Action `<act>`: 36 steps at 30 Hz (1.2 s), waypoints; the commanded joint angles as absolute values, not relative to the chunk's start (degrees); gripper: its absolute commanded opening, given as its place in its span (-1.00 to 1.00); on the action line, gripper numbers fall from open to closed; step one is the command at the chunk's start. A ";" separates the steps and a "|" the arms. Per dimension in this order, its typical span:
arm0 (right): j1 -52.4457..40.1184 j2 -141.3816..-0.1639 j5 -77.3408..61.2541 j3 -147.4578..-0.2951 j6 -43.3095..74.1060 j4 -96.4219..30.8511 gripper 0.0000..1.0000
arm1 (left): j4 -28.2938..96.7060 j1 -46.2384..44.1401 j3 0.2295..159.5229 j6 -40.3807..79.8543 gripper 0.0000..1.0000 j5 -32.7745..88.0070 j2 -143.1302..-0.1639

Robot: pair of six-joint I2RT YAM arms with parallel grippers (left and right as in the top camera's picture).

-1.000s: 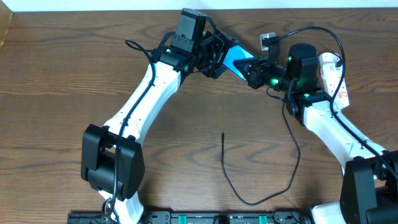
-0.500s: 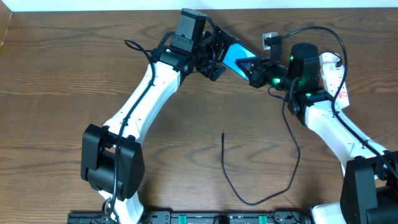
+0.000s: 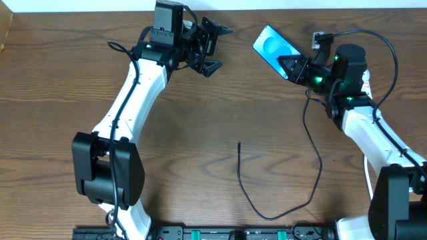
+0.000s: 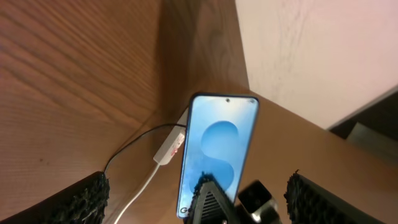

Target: Plug charger to phone and switch on socket

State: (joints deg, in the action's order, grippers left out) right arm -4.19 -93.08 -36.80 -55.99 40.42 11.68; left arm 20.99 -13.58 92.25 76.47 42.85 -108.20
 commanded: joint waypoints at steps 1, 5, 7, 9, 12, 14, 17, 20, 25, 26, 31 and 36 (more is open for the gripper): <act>-4.08 -93.01 -36.58 -56.88 61.08 12.16 -0.98 | 20.27 -13.52 92.60 73.10 0.80 44.42 -106.72; -4.36 -93.01 -40.14 -56.88 70.13 13.54 -0.98 | 20.25 -13.52 92.60 73.10 0.79 44.42 -106.72; -4.45 -93.01 -42.89 -56.88 71.96 15.09 -0.98 | 20.25 -13.52 92.60 73.10 0.79 44.42 -106.72; -4.67 -93.01 -45.08 -56.88 74.59 16.91 -0.98 | 20.23 -13.52 92.60 73.10 0.79 44.40 -106.72; -5.26 -93.01 -45.65 -56.88 77.25 18.02 -0.98 | 20.23 -13.52 92.60 73.10 0.79 44.42 -106.72; -6.00 -93.01 -45.80 -56.88 79.37 18.00 -0.97 | 20.23 -13.52 92.60 73.12 0.79 44.40 -106.72; -7.11 -93.01 -46.37 -56.88 84.86 18.00 -0.97 | 20.23 -13.56 92.60 73.12 0.79 44.40 -106.72; -8.60 -93.01 -47.00 -56.88 93.25 18.02 -0.97 | 20.21 -13.56 92.60 73.30 0.79 44.40 -106.72; -9.91 -93.01 -47.11 -56.88 96.31 20.36 -0.97 | 20.01 -13.56 92.60 74.70 0.79 44.40 -106.72; -10.11 -93.01 -47.09 -56.88 97.76 20.45 -0.97 | 19.99 -13.56 92.60 75.02 0.79 44.40 -106.72; -10.87 -93.01 -47.11 -56.88 101.89 20.47 -0.97 | 19.64 -14.02 92.60 76.69 0.79 44.36 -106.72; -12.16 -93.01 -47.07 -56.88 105.58 21.06 -0.98 | 16.82 -15.29 92.60 77.28 0.69 44.14 -106.72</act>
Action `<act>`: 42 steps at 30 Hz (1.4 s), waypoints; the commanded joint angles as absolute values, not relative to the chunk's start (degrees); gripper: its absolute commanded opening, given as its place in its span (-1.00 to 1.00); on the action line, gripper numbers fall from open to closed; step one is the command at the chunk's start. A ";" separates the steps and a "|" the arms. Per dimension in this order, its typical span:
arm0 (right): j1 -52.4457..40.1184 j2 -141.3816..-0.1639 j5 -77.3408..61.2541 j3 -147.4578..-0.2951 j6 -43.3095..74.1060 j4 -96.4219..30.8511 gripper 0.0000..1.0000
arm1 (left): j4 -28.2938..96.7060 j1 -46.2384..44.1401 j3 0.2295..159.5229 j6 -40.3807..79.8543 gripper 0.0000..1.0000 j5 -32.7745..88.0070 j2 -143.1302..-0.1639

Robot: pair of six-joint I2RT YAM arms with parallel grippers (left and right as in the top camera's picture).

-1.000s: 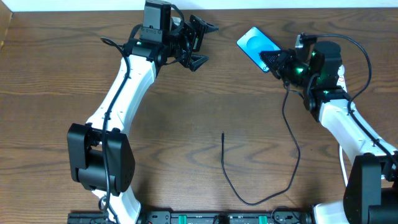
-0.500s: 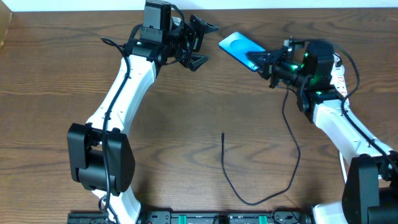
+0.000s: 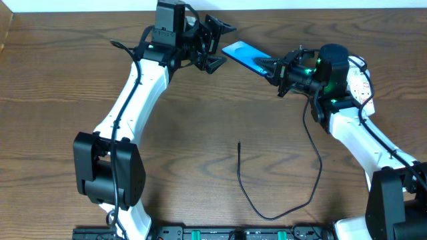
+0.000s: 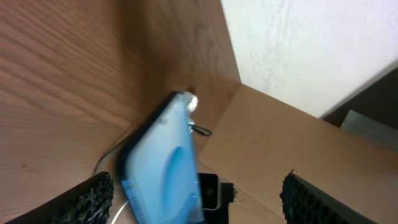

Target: Plug charger to phone and switch on socket

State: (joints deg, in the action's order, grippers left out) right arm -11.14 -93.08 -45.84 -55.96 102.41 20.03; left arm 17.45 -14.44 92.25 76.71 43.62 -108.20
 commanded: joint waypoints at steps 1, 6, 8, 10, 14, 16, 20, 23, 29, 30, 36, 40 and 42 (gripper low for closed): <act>-12.36 -93.01 -47.05 -56.88 106.30 21.54 -0.98 | 16.82 -15.44 92.60 77.25 0.67 43.90 -106.72; -12.47 -93.01 -46.41 -56.88 108.49 25.34 -0.98 | 17.04 -15.97 92.58 77.21 0.63 41.06 -106.72; -12.47 -93.01 -46.44 -56.88 109.45 26.44 -0.98 | 17.02 -16.23 92.58 77.23 0.61 40.86 -106.72; -12.56 -93.01 -46.26 -56.88 110.67 26.63 -0.97 | 17.02 -16.62 92.60 77.23 0.55 40.21 -106.72; -13.34 -93.01 -44.88 -56.88 112.29 27.66 -0.97 | 17.02 -17.78 92.60 77.23 0.53 37.12 -106.72; -14.00 -93.01 -43.72 -56.88 112.25 27.66 -0.97 | 16.99 -18.35 92.58 77.23 0.52 36.36 -106.72; -14.39 -93.01 -43.81 -56.88 112.25 27.70 -0.97 | 16.99 -18.46 92.58 77.25 0.45 36.36 -106.72; -14.44 -93.01 -43.77 -56.88 112.25 27.70 -0.98 | 16.99 -18.46 92.60 77.28 0.25 36.36 -106.72; -14.68 -93.01 -43.64 -56.88 112.51 27.73 -0.98 | 16.99 -18.46 92.58 79.37 0.05 36.36 -106.72; -14.68 -93.01 -43.64 -56.88 112.77 27.73 -0.98 | 16.99 -18.46 92.58 80.23 0.04 36.36 -106.72; -14.68 -93.01 -43.64 -56.88 113.71 28.14 -0.97 | 16.99 -18.46 92.58 83.33 -0.05 36.36 -106.72; -14.68 -93.01 -43.62 -56.88 114.56 30.72 -0.98 | 17.04 -18.46 92.60 84.53 -0.19 36.40 -106.72; -14.68 -93.01 -43.40 -56.88 114.80 30.87 -0.97 | 17.02 -18.55 92.60 86.17 -0.28 36.38 -106.72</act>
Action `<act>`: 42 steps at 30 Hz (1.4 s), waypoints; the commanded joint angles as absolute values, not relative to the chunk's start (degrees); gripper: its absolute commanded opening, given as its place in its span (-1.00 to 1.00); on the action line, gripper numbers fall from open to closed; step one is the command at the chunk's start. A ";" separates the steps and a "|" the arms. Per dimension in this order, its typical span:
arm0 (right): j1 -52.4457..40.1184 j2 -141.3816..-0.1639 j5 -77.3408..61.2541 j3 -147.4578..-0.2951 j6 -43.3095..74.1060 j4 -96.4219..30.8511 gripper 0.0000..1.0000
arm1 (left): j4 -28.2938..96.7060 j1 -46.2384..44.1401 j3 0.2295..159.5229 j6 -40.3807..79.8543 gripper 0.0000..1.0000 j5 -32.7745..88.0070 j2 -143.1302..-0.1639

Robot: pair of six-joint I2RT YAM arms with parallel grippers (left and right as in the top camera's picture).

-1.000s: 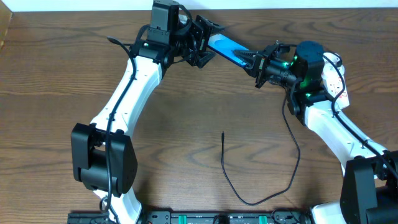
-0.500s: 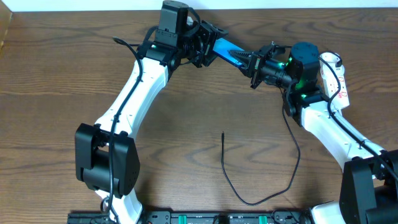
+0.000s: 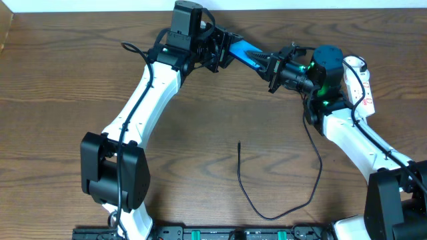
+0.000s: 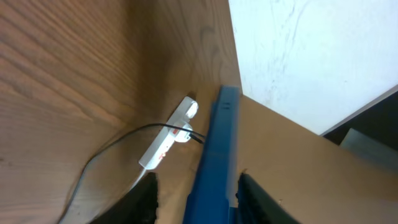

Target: Plug charger to phone and switch on socket

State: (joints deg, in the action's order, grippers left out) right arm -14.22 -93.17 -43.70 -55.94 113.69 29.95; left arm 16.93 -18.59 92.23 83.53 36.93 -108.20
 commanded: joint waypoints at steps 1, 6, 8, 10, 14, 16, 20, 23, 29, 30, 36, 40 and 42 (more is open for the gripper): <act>-14.68 -93.01 -43.42 -56.88 114.78 30.85 -0.98 | 17.02 -18.59 92.58 86.30 -0.28 36.38 -106.72; -14.70 -93.01 -43.46 -56.88 114.80 30.89 -0.98 | 17.04 -18.57 92.58 86.28 -0.32 36.38 -106.72; -14.70 -93.01 -43.66 -56.88 114.80 30.89 -0.98 | 17.02 -18.59 92.58 86.28 -0.42 36.38 -106.72; -14.72 -93.01 -43.66 -56.88 114.80 30.89 -0.98 | 17.02 -18.63 92.58 86.28 -0.56 36.36 -106.72; -14.74 -93.01 -43.66 -56.88 114.80 30.87 -0.98 | 17.02 -18.63 92.58 86.26 -0.79 36.38 -106.72; -15.03 -93.01 -43.64 -56.88 114.78 30.87 -0.98 | 17.02 -18.63 92.58 86.26 -0.85 36.36 -106.72; -15.59 -93.01 -43.62 -56.88 114.80 30.87 -0.70 | 17.02 -18.63 92.58 86.24 -0.85 36.36 -106.72; -15.66 -93.01 -43.53 -56.88 114.80 30.87 -0.29 | 16.99 -18.63 92.58 86.00 -0.85 36.36 -106.72; -15.64 -93.01 -43.44 -56.88 113.06 30.87 0.92 | 16.53 -17.72 92.58 85.82 -0.86 36.42 -106.72; -15.53 -93.01 -43.48 -56.88 111.33 30.87 0.99 | 16.53 -17.02 92.58 85.82 -0.86 36.58 -106.72; -13.30 -93.01 -49.06 -56.88 99.15 30.85 0.98 | 16.56 -9.13 92.58 85.25 -0.86 47.75 -106.72; -11.51 -93.01 -52.23 -56.88 87.55 30.41 0.98 | 16.60 -1.96 92.58 77.58 -0.86 62.39 -106.72; -10.72 -93.01 -52.88 -56.88 82.50 30.41 0.99 | 16.60 1.02 92.58 69.52 -0.86 70.02 -106.72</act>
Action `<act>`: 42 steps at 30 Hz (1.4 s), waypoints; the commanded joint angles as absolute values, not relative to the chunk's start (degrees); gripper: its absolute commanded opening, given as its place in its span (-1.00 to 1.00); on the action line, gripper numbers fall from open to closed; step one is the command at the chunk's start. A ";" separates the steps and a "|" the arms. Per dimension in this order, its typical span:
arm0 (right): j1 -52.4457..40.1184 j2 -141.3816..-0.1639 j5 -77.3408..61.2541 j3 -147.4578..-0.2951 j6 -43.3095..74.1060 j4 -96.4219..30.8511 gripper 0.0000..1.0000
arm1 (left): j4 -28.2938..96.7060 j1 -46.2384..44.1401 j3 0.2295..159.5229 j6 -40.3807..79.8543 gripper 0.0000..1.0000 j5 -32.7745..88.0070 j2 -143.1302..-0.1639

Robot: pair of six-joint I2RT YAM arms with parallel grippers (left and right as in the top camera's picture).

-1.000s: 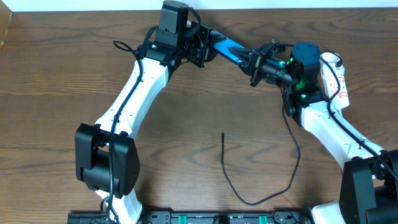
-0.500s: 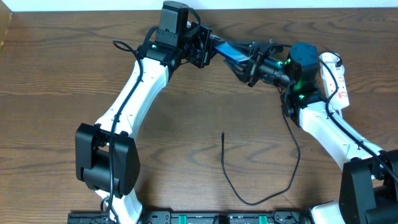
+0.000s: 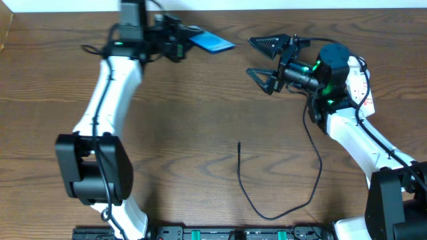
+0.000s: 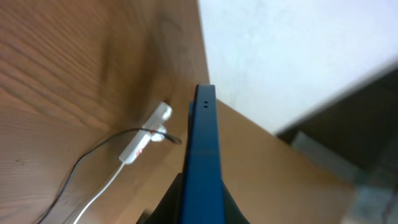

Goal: Plug charger to phone and switch on socket
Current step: 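Open the right gripper and pull it back from the phone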

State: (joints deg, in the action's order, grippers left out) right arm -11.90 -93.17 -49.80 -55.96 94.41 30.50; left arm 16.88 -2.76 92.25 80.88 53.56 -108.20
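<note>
My left gripper (image 3: 179,43) is shut on the blue phone (image 3: 210,42), held above the table at the back, left of centre. In the left wrist view the phone (image 4: 203,155) shows edge-on between the fingers. My right gripper (image 3: 261,57) stands open and empty to the phone's right. The black charger cable lies on the table with its free plug end (image 3: 239,144) near the middle. The white socket strip (image 3: 365,87) sits behind the right arm, mostly hidden; it also shows far off as the socket strip (image 4: 146,132) in the left wrist view.
The cable (image 3: 313,153) loops from the table's front middle up to the right arm's side. The table's back edge (image 3: 280,9) meets a white wall.
The phone has passed from my right gripper to my left. My left gripper, shut on it, now stands further left; my right gripper has opened and stands empty.
My right gripper first held the phone at the back right while my left gripper waited open. The phone then stood closer to the left gripper, then between its fingers. Now only my left gripper holds it, and the right is open.
</note>
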 commanded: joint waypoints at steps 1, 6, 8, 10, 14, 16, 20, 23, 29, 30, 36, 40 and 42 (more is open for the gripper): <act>-10.44 -93.01 -53.01 -56.88 81.49 30.41 0.98 | 16.60 1.69 92.58 67.00 -0.86 71.99 -106.72; -9.02 -93.01 -56.27 -56.88 75.20 32.73 0.99 | 16.60 5.17 92.47 46.41 -0.85 84.25 -106.72; -9.04 -92.88 -57.45 -56.97 72.95 34.57 0.98 | 16.58 5.74 92.38 40.64 -0.85 87.18 -106.72; -9.08 -92.64 -57.47 -57.12 72.53 34.54 0.99 | 16.60 6.02 92.33 37.89 -0.85 88.07 -106.72; -9.10 -92.25 -57.60 -58.78 71.64 33.15 0.98 | 16.58 6.96 92.31 36.18 -0.85 88.05 -106.72; -9.10 -92.25 -57.58 -60.10 71.33 30.89 0.99 | 16.58 7.70 92.33 36.18 -0.86 88.05 -106.72; -9.98 -92.25 -56.45 -64.88 67.72 22.22 0.99 | 16.60 9.69 92.31 36.21 -0.85 88.07 -106.72; -11.51 -92.25 -53.41 -68.10 64.25 13.89 0.99 | 16.60 10.96 92.31 36.21 -0.86 88.07 -106.72; -18.22 -92.25 -38.24 -71.77 52.93 -9.08 0.98 | 16.60 11.99 92.31 36.21 -0.86 88.05 -106.72; -19.16 -92.25 -36.21 -71.79 51.59 -11.40 0.99 | 16.60 11.99 92.29 36.21 -0.85 88.05 -106.72; -24.99 -92.25 -20.40 -71.79 41.08 -29.10 0.98 | 16.60 11.99 92.05 36.18 -0.86 88.05 -106.72; -30.04 -92.25 -10.35 -71.79 36.97 -41.30 0.99 | 16.60 11.99 92.05 36.18 -0.85 88.07 -106.72; -32.36 -92.27 -7.16 -71.77 36.99 -45.32 0.99 | 16.60 11.99 91.96 36.18 -0.85 88.07 -106.72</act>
